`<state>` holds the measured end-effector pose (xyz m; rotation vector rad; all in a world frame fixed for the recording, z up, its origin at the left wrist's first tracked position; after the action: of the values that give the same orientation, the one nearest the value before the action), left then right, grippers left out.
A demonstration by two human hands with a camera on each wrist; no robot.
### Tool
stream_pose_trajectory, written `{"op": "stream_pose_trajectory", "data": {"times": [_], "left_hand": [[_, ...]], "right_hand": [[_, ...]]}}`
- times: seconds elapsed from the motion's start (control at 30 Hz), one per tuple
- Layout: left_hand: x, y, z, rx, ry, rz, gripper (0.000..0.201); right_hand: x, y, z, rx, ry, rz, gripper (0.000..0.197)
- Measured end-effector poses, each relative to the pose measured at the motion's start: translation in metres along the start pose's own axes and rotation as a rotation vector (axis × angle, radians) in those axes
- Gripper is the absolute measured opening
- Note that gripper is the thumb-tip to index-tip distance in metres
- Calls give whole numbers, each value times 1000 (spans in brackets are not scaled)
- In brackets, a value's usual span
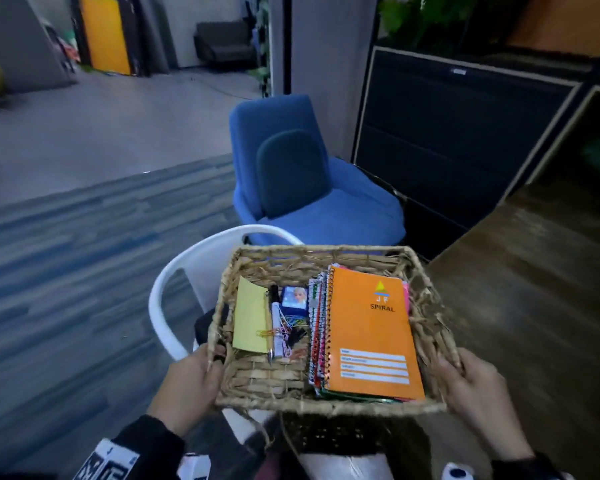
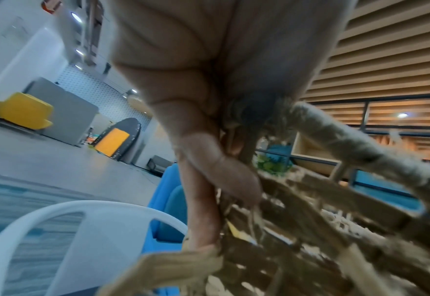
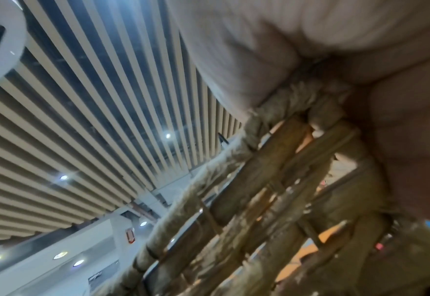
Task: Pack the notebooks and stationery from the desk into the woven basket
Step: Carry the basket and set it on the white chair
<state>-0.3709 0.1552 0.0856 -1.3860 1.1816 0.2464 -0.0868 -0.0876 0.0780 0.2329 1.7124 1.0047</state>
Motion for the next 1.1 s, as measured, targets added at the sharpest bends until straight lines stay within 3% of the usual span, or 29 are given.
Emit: {"op": "stream_pose_trajectory", "data": {"times": [0.17,0.33,0.43,0.47,0.6,0.7,0.8,0.9,1.1], "left_hand": [[-10,36,65,-135,-98,-79,18],[5,76,135,-328,-147,-136,24],[22,98,170,-343,-251,-95,25],[31,108,181,-347,-275,-58,24],[69,136,211,-578,-132,-175,10],[92,156,226,-643,-129,-215,23],[107,170,238,-689,-141,-229,29],[119,175,245,-744,-143,-257,32],[125,175,253,-881,-52,-302,32]], "right_hand": [[81,44,95,-101,129,-14,9],[170,75,183,-25,285,-7,11],[223,83,223,27,322,-25,13],[241,81,234,46,332,-29,15],[303,71,264,193,419,-37,19],[343,48,284,283,491,-56,17],[384,10,311,282,541,-61,16],[397,23,310,252,613,-78,29],[374,70,290,193,730,-19,26]]}}
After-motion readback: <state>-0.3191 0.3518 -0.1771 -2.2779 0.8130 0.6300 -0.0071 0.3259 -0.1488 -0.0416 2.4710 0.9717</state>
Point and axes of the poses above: each hand's wrist, its own z-axis towards the middle knuckle, its own x-axis out of the palm, y = z × x, the point moved 2 cm from there along z, towards the middle knuckle, and after that the axes turned 3 degrees about -x, right-handed, at the moved point
